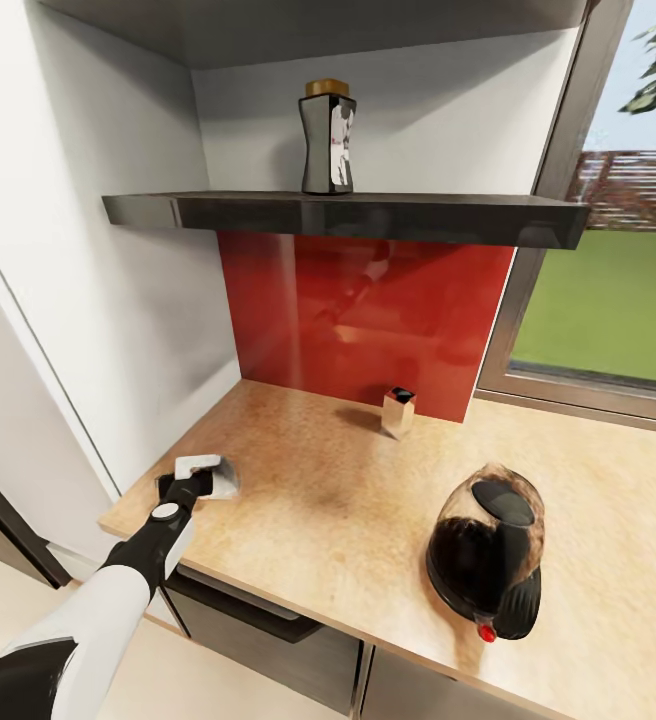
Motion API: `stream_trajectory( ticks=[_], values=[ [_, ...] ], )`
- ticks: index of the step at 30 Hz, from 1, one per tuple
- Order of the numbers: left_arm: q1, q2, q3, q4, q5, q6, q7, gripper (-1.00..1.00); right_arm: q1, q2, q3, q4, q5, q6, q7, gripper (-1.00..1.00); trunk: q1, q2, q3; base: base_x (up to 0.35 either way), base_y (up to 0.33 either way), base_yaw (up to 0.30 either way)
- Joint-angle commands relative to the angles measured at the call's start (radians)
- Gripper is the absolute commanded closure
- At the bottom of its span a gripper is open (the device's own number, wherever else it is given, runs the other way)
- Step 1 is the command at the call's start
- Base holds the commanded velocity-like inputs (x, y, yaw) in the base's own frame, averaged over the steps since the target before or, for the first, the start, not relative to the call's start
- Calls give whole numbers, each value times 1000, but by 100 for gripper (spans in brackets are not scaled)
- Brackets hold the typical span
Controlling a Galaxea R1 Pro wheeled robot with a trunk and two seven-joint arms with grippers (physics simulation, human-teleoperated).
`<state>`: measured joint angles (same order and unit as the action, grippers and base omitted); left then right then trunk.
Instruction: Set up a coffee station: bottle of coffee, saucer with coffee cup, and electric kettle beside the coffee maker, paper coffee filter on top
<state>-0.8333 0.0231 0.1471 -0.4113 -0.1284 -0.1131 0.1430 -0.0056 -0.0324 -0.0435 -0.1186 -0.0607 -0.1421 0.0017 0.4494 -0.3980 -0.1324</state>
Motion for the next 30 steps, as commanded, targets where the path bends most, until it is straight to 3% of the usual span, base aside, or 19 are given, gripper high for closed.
stream_trajectory(
  ticks=[1,30],
  values=[
    [-1,-1,5,1,-11,-4,1,100,-1,0,-4,0,-7,-4,1,-100,1,-2,-2,0,0,0],
    [-1,4,6,0,-10,-11,1,100,-1,2,-3,0,-6,-4,1,-100,1,-2,-2,0,0,0]
  ],
)
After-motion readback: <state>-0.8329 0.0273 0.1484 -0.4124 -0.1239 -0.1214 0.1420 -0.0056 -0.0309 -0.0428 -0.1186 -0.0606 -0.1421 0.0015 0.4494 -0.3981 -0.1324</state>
